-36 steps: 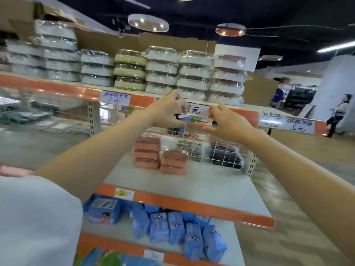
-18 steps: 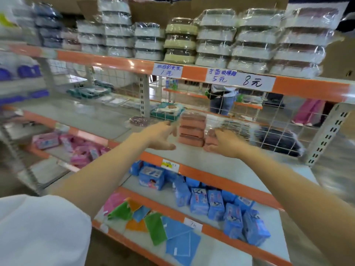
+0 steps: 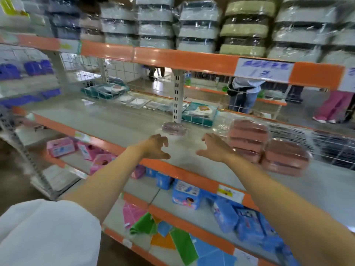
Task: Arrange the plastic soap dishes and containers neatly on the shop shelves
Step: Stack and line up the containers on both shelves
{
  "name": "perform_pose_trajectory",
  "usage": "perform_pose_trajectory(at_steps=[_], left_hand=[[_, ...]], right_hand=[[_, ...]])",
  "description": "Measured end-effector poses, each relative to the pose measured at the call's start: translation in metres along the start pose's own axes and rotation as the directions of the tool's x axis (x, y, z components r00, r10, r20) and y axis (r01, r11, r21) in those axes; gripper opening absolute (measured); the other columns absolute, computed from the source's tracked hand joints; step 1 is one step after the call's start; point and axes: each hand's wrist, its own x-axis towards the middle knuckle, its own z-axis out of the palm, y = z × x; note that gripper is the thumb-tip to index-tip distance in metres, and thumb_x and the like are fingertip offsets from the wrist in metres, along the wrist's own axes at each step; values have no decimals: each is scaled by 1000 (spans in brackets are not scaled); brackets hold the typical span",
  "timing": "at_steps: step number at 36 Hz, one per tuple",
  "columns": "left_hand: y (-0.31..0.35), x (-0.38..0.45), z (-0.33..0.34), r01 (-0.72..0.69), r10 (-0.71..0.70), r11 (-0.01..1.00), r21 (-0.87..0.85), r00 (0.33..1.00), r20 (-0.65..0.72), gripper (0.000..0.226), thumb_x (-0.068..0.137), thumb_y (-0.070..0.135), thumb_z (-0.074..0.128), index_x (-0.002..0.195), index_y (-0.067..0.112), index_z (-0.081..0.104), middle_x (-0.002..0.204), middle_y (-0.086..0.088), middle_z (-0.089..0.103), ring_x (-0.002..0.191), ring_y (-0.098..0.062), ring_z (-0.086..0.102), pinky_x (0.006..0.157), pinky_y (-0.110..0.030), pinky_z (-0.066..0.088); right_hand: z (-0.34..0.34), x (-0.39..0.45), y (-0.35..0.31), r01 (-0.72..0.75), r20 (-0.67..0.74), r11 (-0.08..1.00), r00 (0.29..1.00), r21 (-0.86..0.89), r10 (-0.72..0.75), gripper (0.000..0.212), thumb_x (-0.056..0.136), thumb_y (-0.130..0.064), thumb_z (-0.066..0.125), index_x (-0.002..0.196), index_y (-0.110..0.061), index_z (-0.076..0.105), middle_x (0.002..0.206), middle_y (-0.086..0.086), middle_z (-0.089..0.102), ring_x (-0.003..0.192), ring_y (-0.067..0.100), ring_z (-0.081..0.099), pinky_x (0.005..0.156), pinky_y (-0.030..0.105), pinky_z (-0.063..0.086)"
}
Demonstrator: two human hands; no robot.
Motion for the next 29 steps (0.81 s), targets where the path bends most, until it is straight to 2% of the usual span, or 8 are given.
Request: perform_pose_trajectory(at_steps=[3,7,13,19,21,25,29], left_hand=[[-45,21,-6,21,-21,1000,18,1000,15,49,86,39,66,127,17,49,123,-5,50,122,-21,43,98,-28,36],[-88,50,-9,16,-17,999,45,999,31,54,85,41,67,129,17,47,127,-7,46,120,-25,47,100,-35,40],[-124,90,-5,-41,42,998,36,999,-3,55,84,40,68,129,15,48,125,-7,47,111,-26,52,97,-40,43],[-134,112,12,-96,96,995,-10,995,-18,53,82,38,71,126,17,50,118,-5,48,103,-26,56,91,-38,47],[-133,116,14,-122,122,993,-10,993,-2,52,82,37,71,126,16,50,117,-6,48,102,-27,56,90,-39,47],[-128,121,15,-144,145,989,-26,989,9,53,80,35,74,124,13,53,117,-7,48,101,-28,56,90,-43,49],[-115,120,9,-172,172,985,-19,985,16,53,81,30,73,125,9,53,117,-11,49,101,-29,56,91,-41,48]], right_hand=[[25,41,-23,-28,6,998,1000,51,27,66,89,-40,64,136,-2,39,140,16,39,128,31,40,100,36,38],[56,87,-37,-96,0,991,995,96,96,73,88,-39,65,142,-2,33,147,17,29,134,32,29,105,37,33],[79,144,-38,-164,-9,976,986,140,167,87,88,-37,67,152,-8,14,157,14,10,143,32,11,113,39,23],[86,190,-33,-176,-20,983,984,52,178,102,84,-44,69,154,-9,5,161,11,-9,148,31,-3,117,41,16],[89,197,-30,-184,-17,983,983,2,184,105,81,-48,70,154,-13,4,162,8,-8,147,34,0,116,44,17],[95,200,-22,-210,-61,975,977,-71,206,103,76,-59,68,153,-17,13,157,8,14,142,36,13,114,45,19],[97,196,-27,-257,-57,962,966,-86,253,109,71,-70,65,151,-13,19,154,16,13,142,37,12,113,48,19]])
